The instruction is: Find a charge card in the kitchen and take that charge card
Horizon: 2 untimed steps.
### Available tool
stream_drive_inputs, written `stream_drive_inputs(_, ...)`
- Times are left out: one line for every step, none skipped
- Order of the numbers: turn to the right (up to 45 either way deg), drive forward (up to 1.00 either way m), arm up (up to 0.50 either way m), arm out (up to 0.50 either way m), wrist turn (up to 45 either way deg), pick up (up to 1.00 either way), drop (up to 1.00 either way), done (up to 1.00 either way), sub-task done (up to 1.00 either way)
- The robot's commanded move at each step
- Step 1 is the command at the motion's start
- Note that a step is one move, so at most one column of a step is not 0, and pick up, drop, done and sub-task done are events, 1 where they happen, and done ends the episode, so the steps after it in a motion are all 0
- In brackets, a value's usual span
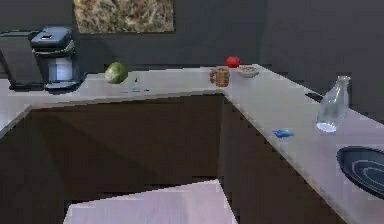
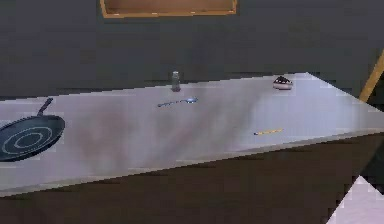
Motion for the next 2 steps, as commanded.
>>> stream_drive_inputs(-45.0,0.0,0.0,0.0,0.0,0.0,0.0,0.0,0.0)
stream_drive_inputs(-18.0,0.0,0.0,0.0,0.0,0.0,0.0,0.0,0.0)
